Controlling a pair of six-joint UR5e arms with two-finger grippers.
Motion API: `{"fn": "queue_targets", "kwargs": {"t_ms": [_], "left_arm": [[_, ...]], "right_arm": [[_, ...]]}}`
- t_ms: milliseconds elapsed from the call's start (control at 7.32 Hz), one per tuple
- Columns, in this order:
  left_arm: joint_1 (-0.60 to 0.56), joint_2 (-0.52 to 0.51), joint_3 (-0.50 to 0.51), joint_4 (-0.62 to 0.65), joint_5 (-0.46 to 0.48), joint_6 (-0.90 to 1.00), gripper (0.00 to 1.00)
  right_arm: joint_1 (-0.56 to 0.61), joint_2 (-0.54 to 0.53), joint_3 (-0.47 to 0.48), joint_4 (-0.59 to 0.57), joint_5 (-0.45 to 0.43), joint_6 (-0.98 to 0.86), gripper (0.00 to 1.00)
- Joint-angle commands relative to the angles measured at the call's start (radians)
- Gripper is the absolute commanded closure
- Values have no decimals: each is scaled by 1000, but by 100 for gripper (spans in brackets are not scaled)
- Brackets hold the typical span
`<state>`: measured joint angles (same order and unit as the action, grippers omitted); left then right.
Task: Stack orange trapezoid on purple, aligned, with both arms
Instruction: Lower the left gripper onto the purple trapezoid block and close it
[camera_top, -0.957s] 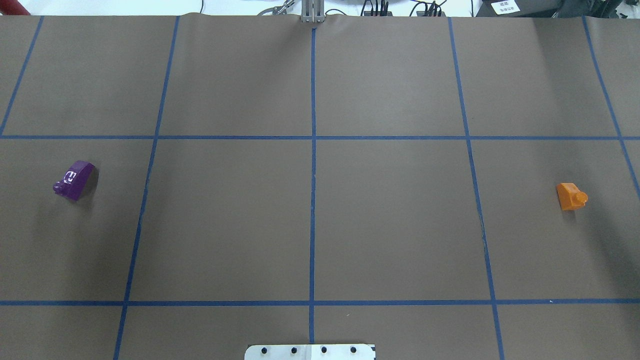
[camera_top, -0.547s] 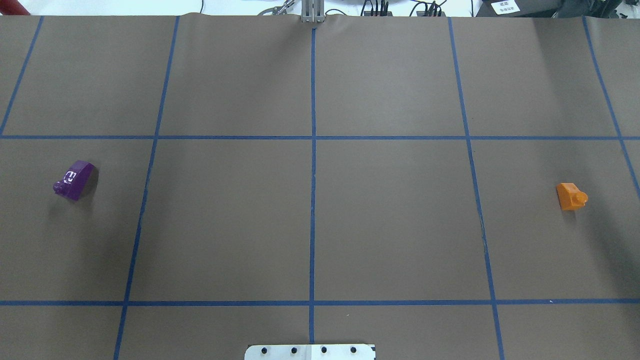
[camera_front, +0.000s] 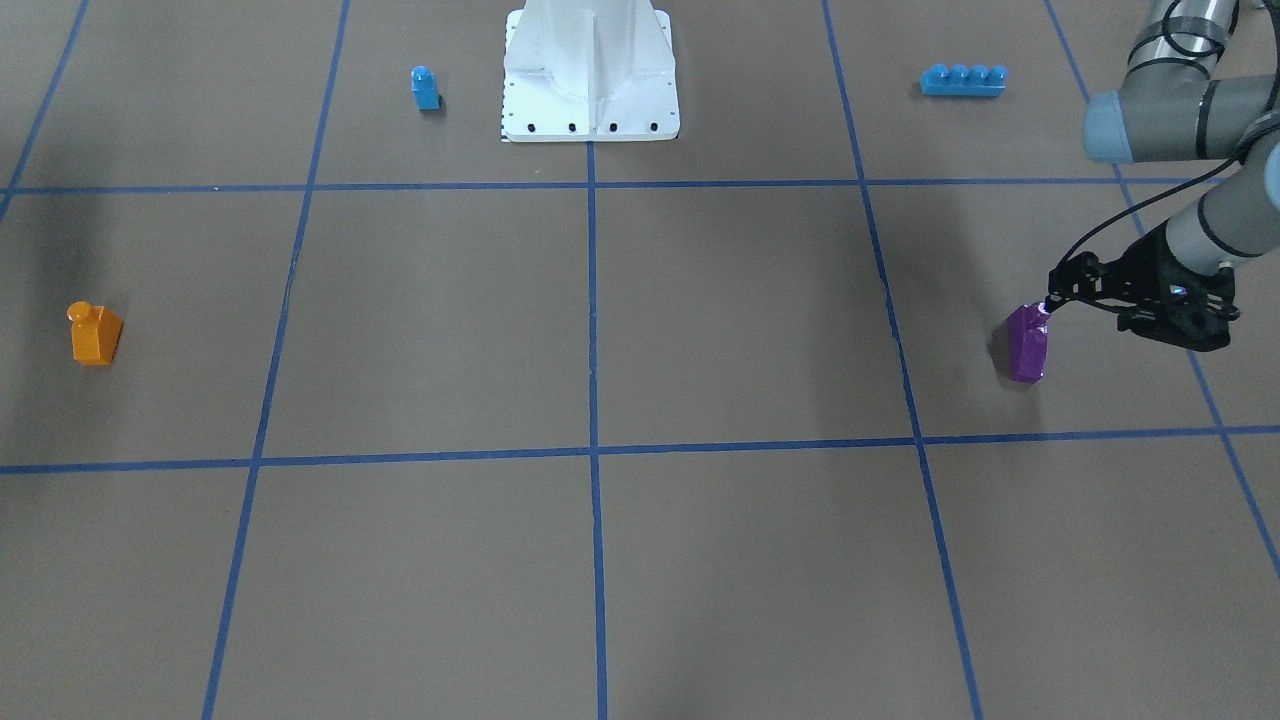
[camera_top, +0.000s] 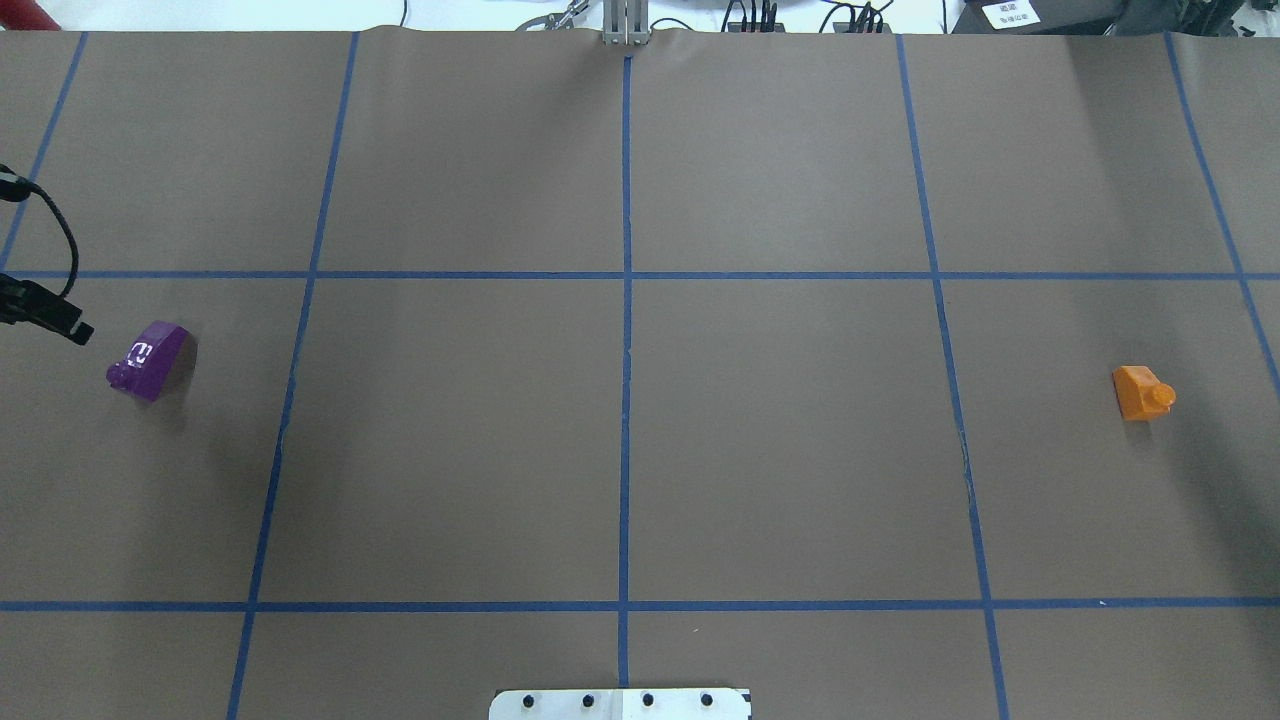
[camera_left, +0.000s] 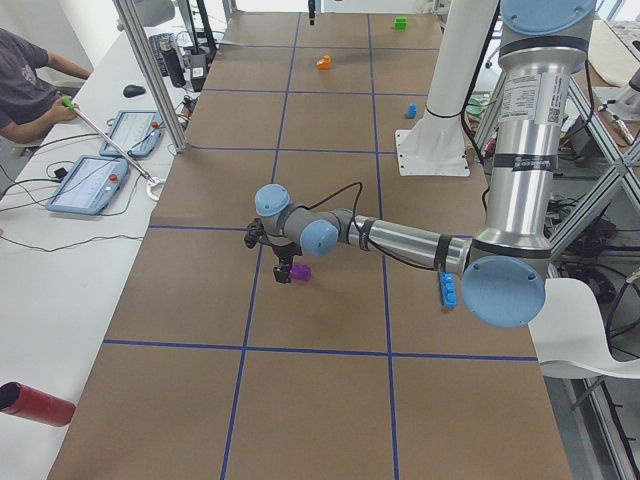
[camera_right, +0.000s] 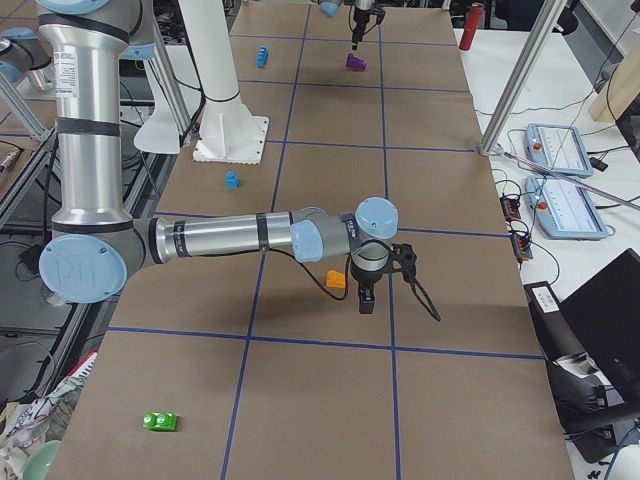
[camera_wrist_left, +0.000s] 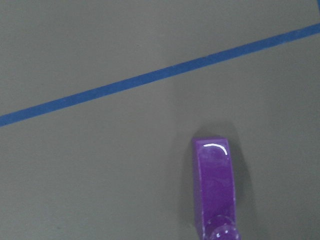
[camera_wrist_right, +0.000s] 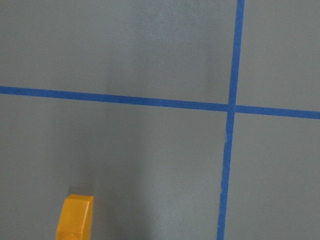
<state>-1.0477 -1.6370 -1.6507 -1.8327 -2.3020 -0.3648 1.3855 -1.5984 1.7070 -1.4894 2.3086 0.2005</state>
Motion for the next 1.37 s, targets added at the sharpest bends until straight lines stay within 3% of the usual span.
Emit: {"fn": "queue_targets", "kwargs": {"t_ms": [0, 273, 683, 957, 1093, 1230], "left_arm": [[51, -21, 18, -5, 27, -37, 1], [86, -33, 43, -7, 44, -68, 2], [91, -32, 66, -8, 44, -63, 13], [92, -32, 68, -8, 42, -68, 46], [91, -32, 65, -8, 39, -68, 81], [91, -32, 65, -7, 36, -74, 100]], "right_arm": [[0, 0, 0, 4, 0, -3, 0], [0, 0, 0, 5, 0, -6, 0], [-2, 0, 0, 5, 0, -6, 0], [-2, 0, 0, 5, 0, -6, 0], [-2, 0, -1, 5, 0, -6, 0], [-2, 0, -1, 5, 0, -6, 0]]}}
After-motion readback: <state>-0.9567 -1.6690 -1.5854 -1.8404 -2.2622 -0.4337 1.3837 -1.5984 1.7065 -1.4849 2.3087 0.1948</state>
